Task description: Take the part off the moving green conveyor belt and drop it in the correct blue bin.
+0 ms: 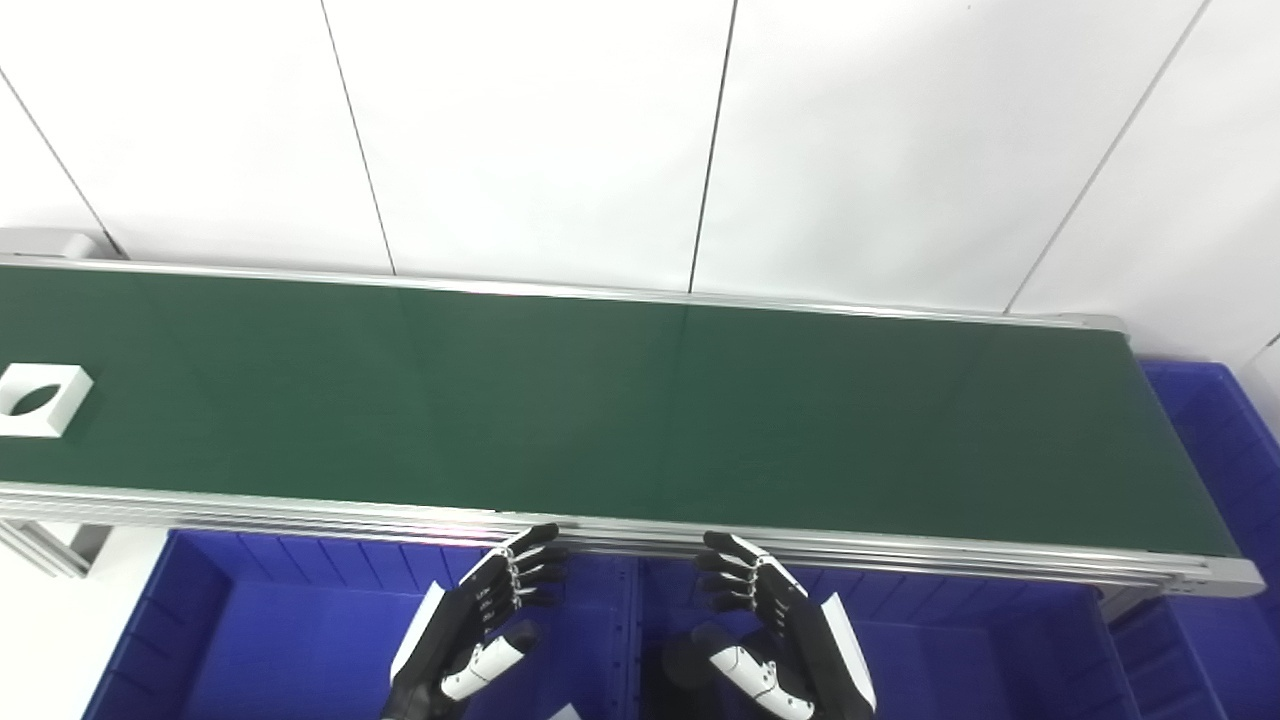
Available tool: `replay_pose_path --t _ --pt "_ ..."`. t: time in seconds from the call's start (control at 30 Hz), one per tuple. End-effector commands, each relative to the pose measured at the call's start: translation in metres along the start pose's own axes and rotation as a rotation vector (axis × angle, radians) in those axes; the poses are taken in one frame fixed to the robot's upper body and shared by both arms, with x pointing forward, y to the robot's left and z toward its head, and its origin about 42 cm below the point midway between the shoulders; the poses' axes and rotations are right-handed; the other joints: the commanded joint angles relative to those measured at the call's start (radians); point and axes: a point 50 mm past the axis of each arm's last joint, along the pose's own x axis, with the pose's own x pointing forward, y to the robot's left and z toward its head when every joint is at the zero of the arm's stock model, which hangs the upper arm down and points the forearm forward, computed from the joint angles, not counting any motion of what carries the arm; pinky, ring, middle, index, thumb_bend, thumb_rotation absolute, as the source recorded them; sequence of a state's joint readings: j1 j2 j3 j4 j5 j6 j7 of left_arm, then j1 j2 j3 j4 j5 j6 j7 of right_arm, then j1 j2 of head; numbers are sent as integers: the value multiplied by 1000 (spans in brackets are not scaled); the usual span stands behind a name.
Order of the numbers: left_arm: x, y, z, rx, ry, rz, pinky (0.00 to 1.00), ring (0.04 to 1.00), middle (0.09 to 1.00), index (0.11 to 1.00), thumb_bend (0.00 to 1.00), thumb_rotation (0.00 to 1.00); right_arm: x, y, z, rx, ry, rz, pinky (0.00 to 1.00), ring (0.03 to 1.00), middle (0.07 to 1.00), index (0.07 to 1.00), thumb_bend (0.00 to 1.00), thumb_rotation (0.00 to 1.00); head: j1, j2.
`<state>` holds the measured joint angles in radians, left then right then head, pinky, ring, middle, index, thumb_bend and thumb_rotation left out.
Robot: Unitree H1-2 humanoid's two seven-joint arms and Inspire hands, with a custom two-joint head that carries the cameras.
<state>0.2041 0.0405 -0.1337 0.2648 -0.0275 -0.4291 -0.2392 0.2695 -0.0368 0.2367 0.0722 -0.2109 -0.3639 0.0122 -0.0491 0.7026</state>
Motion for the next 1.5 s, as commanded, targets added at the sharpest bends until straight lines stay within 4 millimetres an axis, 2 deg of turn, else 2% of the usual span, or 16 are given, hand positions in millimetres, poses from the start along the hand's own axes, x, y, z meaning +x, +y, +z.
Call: replay_pose_path --t 0.0,0.4,0.47,0.7,0.8,1.07,1.47 --pt "9 1 9 16 -66 -7 688 763 796 849 951 713 7 0 9 15 -66 -18 641 704 754 815 604 595 12 -11" --pt "11 -4 2 18 -39 -16 675 753 797 847 872 671 7 -2 2 13 -79 -20 613 685 743 812 552 554 108 -78" --pt "12 -5 0 17 -32 -19 674 752 797 847 869 670 8 -2 0 13 -80 -19 613 685 744 812 549 550 153 -108" --pt "16 -10 -6 14 -13 -23 662 742 793 842 818 611 7 -5 -2 5 -78 -22 605 686 743 822 527 535 212 -160" --pt "16 -11 -8 21 -5 -21 656 742 796 840 826 606 8 -6 -4 1 -75 -21 608 686 744 825 506 517 237 -183" --pt "18 -14 -11 24 8 -21 662 736 784 828 874 605 7 -8 -9 -10 -62 -24 601 680 745 837 512 560 276 -228" --pt "22 -16 -16 27 28 -24 640 728 777 810 904 573 7 -11 -17 9 -39 -26 616 675 741 837 461 514 343 -299"
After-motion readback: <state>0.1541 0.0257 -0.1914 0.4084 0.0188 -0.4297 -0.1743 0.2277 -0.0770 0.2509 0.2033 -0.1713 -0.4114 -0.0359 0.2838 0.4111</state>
